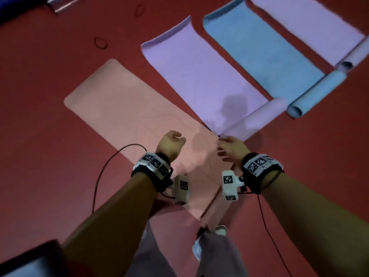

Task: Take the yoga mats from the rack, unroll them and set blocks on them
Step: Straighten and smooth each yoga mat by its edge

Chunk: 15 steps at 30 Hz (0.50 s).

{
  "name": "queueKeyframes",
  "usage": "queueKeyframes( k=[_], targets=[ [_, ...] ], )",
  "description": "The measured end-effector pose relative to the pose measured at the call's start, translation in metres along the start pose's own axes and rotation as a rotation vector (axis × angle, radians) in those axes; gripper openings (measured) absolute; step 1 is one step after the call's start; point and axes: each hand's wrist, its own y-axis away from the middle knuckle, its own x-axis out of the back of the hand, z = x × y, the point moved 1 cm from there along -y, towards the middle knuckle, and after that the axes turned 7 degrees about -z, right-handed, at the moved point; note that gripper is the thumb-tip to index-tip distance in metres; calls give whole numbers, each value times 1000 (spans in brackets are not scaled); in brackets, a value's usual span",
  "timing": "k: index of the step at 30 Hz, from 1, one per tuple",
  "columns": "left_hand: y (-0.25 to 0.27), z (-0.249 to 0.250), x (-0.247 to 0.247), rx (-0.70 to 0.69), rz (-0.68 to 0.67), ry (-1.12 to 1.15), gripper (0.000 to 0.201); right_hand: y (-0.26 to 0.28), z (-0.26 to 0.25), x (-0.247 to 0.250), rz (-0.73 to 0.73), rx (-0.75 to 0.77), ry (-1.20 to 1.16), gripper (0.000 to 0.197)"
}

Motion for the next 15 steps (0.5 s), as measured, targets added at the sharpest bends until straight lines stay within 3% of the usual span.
queueKeyframes(
  k=[6, 10, 15],
  targets=[
    [25, -39, -81, 161, 68, 111, 23, -19, 45, 35, -151, -39, 138, 33],
    [30, -60, -112, 238, 38, 94, 27, -21, 72, 52, -159, -112, 169, 31],
    [8, -83, -146, 236, -51, -8, 30, -43, 94, 79, -94, -162, 207, 27]
  ],
)
